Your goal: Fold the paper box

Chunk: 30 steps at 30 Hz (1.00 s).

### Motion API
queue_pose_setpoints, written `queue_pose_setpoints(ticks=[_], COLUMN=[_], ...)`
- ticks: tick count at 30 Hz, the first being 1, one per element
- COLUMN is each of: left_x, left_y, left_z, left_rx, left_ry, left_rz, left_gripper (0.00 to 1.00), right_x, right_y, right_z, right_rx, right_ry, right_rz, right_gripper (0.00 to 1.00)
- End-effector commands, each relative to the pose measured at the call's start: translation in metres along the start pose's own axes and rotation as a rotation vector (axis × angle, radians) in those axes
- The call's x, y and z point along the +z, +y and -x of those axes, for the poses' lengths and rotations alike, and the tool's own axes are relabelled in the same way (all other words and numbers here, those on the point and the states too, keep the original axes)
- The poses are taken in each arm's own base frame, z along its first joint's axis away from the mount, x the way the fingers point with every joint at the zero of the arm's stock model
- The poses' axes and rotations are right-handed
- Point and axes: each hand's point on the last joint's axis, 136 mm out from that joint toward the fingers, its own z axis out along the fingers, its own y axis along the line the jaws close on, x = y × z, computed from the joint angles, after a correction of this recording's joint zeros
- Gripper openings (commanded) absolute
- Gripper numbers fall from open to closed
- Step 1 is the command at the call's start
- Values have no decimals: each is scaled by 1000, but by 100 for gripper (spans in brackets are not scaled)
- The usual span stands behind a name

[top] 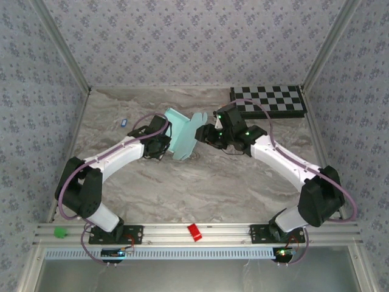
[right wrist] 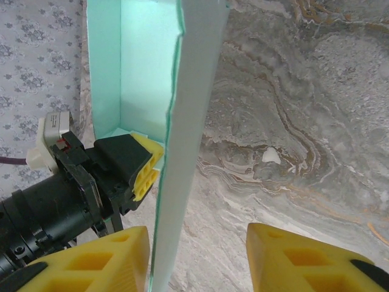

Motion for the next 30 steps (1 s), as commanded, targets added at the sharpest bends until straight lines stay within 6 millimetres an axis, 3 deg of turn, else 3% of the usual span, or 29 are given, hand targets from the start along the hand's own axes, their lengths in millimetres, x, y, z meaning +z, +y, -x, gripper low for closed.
queue_pose_setpoints(ticks=[1,10,21,30], left_x=[-2,-2,5,13], left_y=[1,2,3,-3], left_z=[-6,-5,-10,-18], left_rx=[-25,-28,-14,23], left_ry=[19,16,35,77], left_rz=[-1,1,11,-8], left_gripper=[0,0,0,32], right_x=[0,8,6,2], right_y=[11,13,-5,-19], right_z=[6,3,7,17], right_rx=[6,9,59,65], right_ry=[-5,15,-25,-43], right_rz=[17,8,-100,-224], right_gripper=[44,21,0,0])
